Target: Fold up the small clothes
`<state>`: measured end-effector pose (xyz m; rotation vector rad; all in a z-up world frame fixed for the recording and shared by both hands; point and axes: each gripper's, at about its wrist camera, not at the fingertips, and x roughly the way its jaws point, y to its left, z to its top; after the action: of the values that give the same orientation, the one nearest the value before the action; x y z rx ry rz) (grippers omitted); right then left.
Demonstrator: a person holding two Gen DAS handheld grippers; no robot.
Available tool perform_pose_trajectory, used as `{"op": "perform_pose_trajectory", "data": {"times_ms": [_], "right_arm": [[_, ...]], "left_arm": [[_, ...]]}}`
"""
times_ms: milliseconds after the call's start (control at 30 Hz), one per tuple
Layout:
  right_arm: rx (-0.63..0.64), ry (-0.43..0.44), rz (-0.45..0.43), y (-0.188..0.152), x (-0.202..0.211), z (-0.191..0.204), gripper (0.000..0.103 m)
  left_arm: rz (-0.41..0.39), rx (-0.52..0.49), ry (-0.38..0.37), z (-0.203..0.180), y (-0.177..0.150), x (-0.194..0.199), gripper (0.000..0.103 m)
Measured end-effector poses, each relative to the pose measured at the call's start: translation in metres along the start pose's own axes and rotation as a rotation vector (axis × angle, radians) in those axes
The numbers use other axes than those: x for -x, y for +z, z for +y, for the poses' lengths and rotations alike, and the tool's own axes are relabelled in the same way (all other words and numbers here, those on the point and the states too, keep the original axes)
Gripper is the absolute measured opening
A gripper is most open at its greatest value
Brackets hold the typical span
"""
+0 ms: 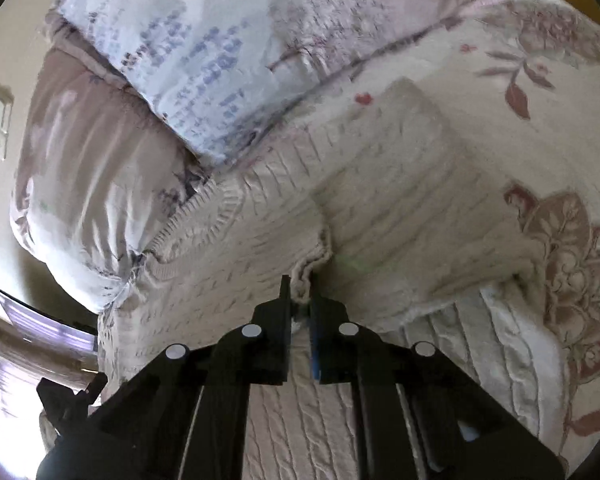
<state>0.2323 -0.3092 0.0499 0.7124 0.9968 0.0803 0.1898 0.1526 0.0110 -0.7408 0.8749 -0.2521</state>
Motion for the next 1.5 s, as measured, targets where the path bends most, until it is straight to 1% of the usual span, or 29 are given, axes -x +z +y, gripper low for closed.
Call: {"op": "perform_pose_trajectory", "data": {"times_ms": [67,133,167,200,267,300,367,400,433,467,533,600,700,767,833,900,933,1033,1100,1133,1200,1233,1267,1400,1500], "right_arm": [[0.037,0.005,-0.074,-0.001,0.014,0.007,0.008],[0.056,-0.02,-0.112,-0.002,0.022,0.008,0.008],[0.064,-0.05,-0.107,-0.003,0.02,0.007,0.008],[0.069,-0.075,-0.081,-0.003,0.014,0.004,0.008],[0.045,-0.098,0.003,-0.005,0.002,-0.005,0.009],[0.035,-0.087,0.016,-0.005,0.002,-0.008,0.014],[0.043,-0.058,0.02,-0.007,0.012,-0.011,0.034],[0.064,-0.049,0.012,-0.008,0.022,-0.012,0.056],[0.082,-0.05,-0.006,-0.009,0.032,-0.012,0.066],[0.113,-0.048,-0.034,-0.012,0.047,-0.015,0.067],[0.139,-0.044,-0.039,-0.015,0.063,-0.02,0.067],[0.134,-0.025,-0.024,-0.019,0.083,-0.039,0.067],[0.109,-0.008,0.01,-0.026,0.1,-0.064,0.066],[0.103,-0.005,0.03,-0.033,0.108,-0.079,0.062],[0.106,-0.013,0.067,-0.045,0.111,-0.092,0.056],[0.102,-0.006,0.097,-0.055,0.113,-0.1,0.053],[0.096,0.006,0.119,-0.062,0.114,-0.104,0.049],[0.081,0.046,0.163,-0.076,0.115,-0.109,0.043],[0.077,0.078,0.168,-0.085,0.119,-0.11,0.042],[0.074,0.097,0.176,-0.088,0.121,-0.111,0.039],[0.055,0.142,0.208,-0.097,0.123,-0.111,0.032],[0.047,0.177,0.23,-0.103,0.123,-0.111,0.031],[0.047,0.19,0.239,-0.107,0.123,-0.111,0.031],[0.084,0.246,0.272,-0.127,0.129,-0.108,0.03],[0.116,0.267,0.293,-0.139,0.135,-0.103,0.027]], "left_arm": [[-0.012,-0.025,-0.007,-0.004,-0.001,0.008,0.067],[-0.038,-0.067,0.004,-0.007,-0.003,0.019,0.067],[-0.048,-0.089,0.013,-0.009,-0.005,0.025,0.067],[-0.054,-0.105,0.018,-0.01,-0.007,0.03,0.067],[-0.055,-0.132,0.022,-0.01,-0.01,0.038,0.067],[-0.053,-0.148,0.024,-0.01,-0.014,0.044,0.067],[-0.048,-0.169,0.027,-0.008,-0.02,0.052,0.067],[-0.045,-0.179,0.03,-0.007,-0.024,0.056,0.067],[-0.041,-0.188,0.034,-0.004,-0.03,0.062,0.067],[-0.034,-0.19,0.036,-0.001,-0.035,0.066,0.067],[-0.016,-0.184,0.032,0.005,-0.043,0.07,0.067],[0.008,-0.164,0.022,0.012,-0.052,0.073,0.066],[0.035,-0.134,0.0,0.021,-0.067,0.076,0.063],[0.049,-0.12,-0.012,0.025,-0.078,0.079,0.06],[0.055,-0.11,-0.016,0.028,-0.088,0.081,0.059],[0.057,-0.099,-0.031,0.031,-0.098,0.084,0.053],[0.058,-0.094,-0.039,0.032,-0.101,0.085,0.052],[0.064,-0.071,-0.075,0.035,-0.112,0.089,0.046],[0.07,-0.076,-0.086,0.035,-0.119,0.091,0.04],[0.076,-0.079,-0.1,0.034,-0.124,0.092,0.038],[0.087,-0.083,-0.127,0.033,-0.131,0.095,0.034],[0.095,-0.085,-0.149,0.034,-0.137,0.097,0.033],[0.101,-0.085,-0.165,0.034,-0.141,0.098,0.03],[0.136,-0.065,-0.232,0.038,-0.156,0.102,0.029],[0.14,-0.086,-0.245,0.038,-0.169,0.11,0.029]]}}
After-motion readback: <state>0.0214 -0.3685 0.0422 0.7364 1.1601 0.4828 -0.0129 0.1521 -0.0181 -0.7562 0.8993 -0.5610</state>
